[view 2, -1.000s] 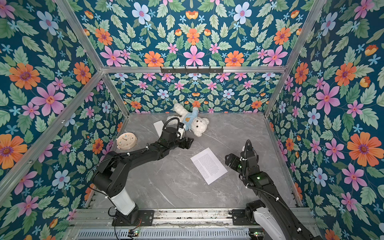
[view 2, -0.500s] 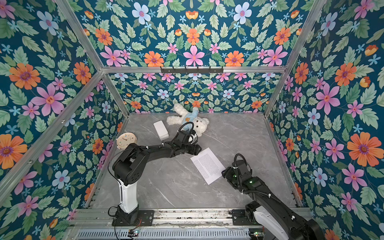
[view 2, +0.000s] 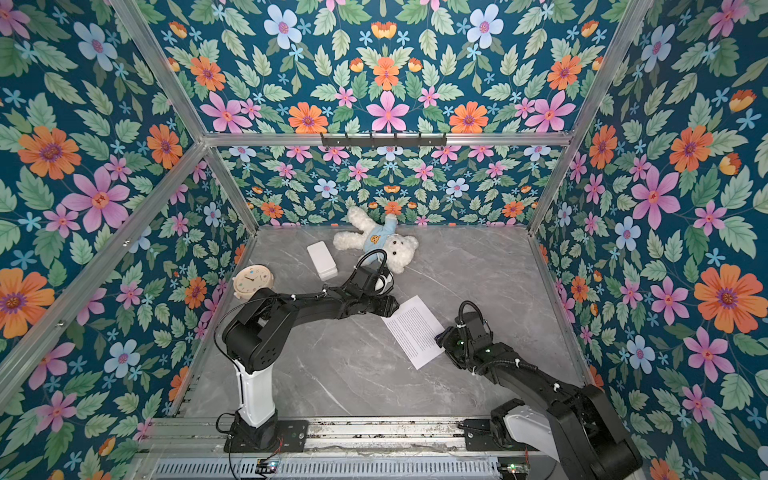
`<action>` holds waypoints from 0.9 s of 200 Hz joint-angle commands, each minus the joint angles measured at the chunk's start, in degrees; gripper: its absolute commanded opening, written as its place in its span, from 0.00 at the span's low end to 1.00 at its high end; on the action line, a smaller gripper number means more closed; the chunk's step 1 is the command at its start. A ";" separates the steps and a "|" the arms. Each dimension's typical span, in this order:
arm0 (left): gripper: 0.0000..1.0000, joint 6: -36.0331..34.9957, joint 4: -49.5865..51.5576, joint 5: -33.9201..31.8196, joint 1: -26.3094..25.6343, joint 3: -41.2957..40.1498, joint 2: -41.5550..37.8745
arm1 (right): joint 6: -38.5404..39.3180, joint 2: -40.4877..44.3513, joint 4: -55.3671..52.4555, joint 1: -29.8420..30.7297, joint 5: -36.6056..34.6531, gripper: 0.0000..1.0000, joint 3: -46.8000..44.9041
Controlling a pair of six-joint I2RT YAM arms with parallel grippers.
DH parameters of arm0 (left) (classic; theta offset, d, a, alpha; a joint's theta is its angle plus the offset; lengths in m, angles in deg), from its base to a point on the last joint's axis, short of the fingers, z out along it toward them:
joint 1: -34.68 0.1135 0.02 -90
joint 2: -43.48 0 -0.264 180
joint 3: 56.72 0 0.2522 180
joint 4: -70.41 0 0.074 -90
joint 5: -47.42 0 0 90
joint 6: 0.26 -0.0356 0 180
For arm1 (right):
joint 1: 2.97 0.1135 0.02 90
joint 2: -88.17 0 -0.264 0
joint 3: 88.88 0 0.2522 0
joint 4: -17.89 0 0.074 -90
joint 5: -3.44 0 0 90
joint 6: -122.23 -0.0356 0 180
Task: Fold the rectangular paper in half along the long edge
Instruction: Pick up the paper from the center of the board.
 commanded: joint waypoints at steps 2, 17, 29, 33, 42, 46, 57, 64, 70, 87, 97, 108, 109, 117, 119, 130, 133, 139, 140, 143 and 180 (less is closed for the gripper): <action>0.59 1.51 4.61 1.60 -0.19 -1.50 -0.55 | -0.67 -4.00 -0.02 0.02 0.67 0.63 1.02; 0.56 1.81 4.61 1.96 -0.22 -2.24 -0.87 | -0.32 -6.05 0.62 0.02 1.12 0.63 2.02; 0.55 1.95 4.61 1.96 -0.28 -2.64 -0.96 | 0.10 -7.01 0.73 0.02 1.34 0.63 2.78; 0.54 1.99 4.61 2.00 -0.36 -2.80 -0.96 | 0.20 -7.28 0.71 0.03 1.42 0.63 2.95; 0.52 2.19 4.68 2.08 -0.37 -3.02 -0.91 | 0.51 -7.70 0.84 -0.07 1.50 0.63 3.32; 0.52 2.18 4.70 2.14 -0.37 -3.00 -0.89 | 0.63 -7.91 1.02 -0.14 1.59 0.63 3.43; 0.51 2.30 4.79 2.49 -0.46 -3.06 -0.87 | 1.08 -8.61 1.70 -0.51 2.23 0.63 3.50; 0.50 2.34 4.79 2.72 -0.45 -3.05 -0.87 | 1.25 -9.16 2.37 -0.81 2.83 0.63 3.46; 0.50 2.43 4.78 2.79 -0.40 -3.03 -0.78 | 1.47 -9.64 2.88 -1.02 3.37 0.63 3.51; 0.50 2.43 4.70 3.30 -0.45 -2.95 -0.74 | 1.86 -10.97 3.96 -1.62 4.57 0.63 3.82; 0.50 2.43 4.70 3.36 -0.45 -2.91 -0.69 | 2.09 -11.26 4.15 -1.87 4.77 0.63 4.04; 0.50 2.42 4.70 3.36 -0.46 -2.78 -0.59 | 2.47 -11.30 4.10 -2.02 4.77 0.63 4.47; 0.50 2.43 4.70 3.38 -0.46 -2.77 -0.60 | 2.53 -11.28 4.08 -2.01 4.77 0.63 4.51; 0.50 2.26 4.74 3.39 -0.44 -2.68 -0.60 | 2.96 -11.19 4.13 -2.15 4.85 0.65 4.80; 0.50 2.26 4.75 3.34 -0.45 -2.70 -0.54 | 3.07 -11.20 4.14 -2.16 4.92 0.66 4.82; 0.50 2.17 4.77 3.48 -0.46 -2.60 -0.36 | 3.52 -10.94 4.26 -2.40 5.11 0.72 4.96; 0.50 2.17 4.77 3.50 -0.46 -2.53 -0.32 | 3.61 -10.94 4.48 -2.47 5.20 0.73 4.92; 0.50 2.09 4.74 3.50 -0.46 -2.42 -0.18 | 3.85 -10.72 4.81 -2.69 5.45 0.76 4.87; 0.50 2.08 4.76 3.50 -0.46 -2.42 -0.17 | 3.92 -10.73 4.87 -2.74 5.51 0.76 4.89; 0.50 2.08 4.78 3.57 -0.44 -2.41 -0.12 | 4.05 -10.73 5.13 -2.77 5.67 0.77 4.85; 0.50 1.99 4.70 4.45 -0.44 -1.95 0.45 | 6.04 -11.95 8.70 -3.59 8.55 0.86 5.29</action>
